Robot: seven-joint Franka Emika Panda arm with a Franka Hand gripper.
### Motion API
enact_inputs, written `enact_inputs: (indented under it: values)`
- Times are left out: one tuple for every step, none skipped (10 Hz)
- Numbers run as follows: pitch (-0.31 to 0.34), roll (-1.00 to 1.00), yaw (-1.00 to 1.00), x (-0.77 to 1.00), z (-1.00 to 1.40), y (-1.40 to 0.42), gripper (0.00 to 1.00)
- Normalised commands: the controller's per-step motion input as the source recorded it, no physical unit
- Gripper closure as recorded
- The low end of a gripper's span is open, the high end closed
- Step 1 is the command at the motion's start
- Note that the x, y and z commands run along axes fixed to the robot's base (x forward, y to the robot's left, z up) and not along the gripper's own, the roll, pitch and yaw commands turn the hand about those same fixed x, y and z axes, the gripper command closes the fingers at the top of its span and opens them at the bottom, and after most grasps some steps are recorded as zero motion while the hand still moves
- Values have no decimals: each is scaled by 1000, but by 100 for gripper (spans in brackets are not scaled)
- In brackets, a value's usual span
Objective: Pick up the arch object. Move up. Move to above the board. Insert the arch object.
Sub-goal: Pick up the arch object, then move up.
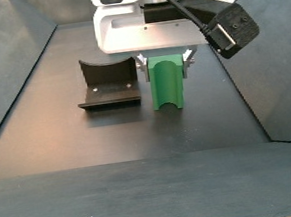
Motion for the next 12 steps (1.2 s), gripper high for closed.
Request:
enact_inputs:
  values:
    - [0,0,0,0,0,0,100]
    - [0,0,0,0,0,0,100]
    - [0,0,0,0,0,0,100]
    - [0,0,0,0,0,0,100]
    - [0,0,0,0,0,0,100]
    - [0,0,0,0,0,0,100]
    - [0,0,0,0,0,0,100]
    - [0,0,0,0,833,0,100]
    - [-7,3,-10,28,825,10,100]
    - [11,-4,-9,15,731,8,100]
    - [20,-13,-7,4,533,1,100]
    - [27,-21,-6,-2,362,-5,100]
